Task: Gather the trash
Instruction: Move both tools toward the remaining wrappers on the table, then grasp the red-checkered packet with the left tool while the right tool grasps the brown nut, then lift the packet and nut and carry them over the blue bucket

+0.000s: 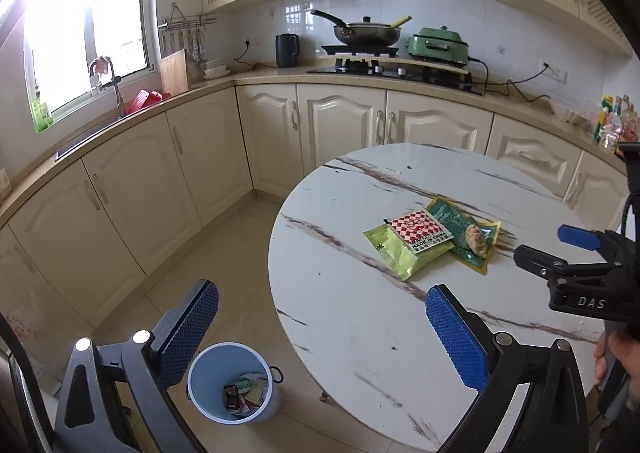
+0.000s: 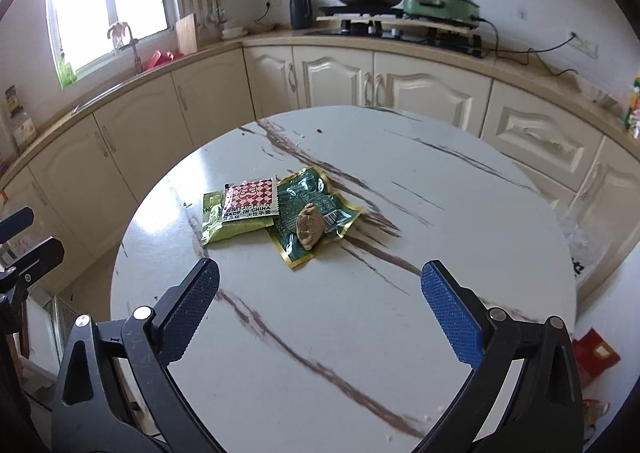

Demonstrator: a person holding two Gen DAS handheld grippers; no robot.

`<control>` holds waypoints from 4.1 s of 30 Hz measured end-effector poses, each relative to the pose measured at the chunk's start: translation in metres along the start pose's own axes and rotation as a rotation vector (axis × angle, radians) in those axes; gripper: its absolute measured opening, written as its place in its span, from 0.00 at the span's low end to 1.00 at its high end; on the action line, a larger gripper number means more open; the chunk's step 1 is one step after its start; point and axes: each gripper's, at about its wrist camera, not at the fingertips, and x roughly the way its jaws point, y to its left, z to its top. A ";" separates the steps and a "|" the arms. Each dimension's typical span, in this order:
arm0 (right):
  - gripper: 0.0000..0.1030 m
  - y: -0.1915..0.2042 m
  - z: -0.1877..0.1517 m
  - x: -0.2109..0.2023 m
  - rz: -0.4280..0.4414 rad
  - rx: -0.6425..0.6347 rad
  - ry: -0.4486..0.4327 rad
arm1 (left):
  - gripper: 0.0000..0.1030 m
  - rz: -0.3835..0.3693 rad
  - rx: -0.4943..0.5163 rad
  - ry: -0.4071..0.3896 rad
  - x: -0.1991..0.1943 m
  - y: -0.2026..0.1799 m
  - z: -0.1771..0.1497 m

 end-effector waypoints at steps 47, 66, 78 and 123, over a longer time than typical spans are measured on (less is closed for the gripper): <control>0.24 -0.048 0.012 0.091 0.233 0.092 0.129 | 0.39 -0.168 0.068 0.239 0.314 -0.082 0.123; 0.24 -0.028 -0.016 0.054 0.225 0.090 0.148 | 0.31 -0.421 0.083 0.220 0.206 -0.035 0.073; 0.24 -0.010 -0.047 0.013 0.213 0.098 0.133 | 0.12 -0.438 0.139 0.225 0.142 -0.037 0.043; 0.24 0.023 -0.041 -0.050 0.191 0.118 -0.055 | 0.00 -0.547 -0.164 0.012 0.076 0.040 0.013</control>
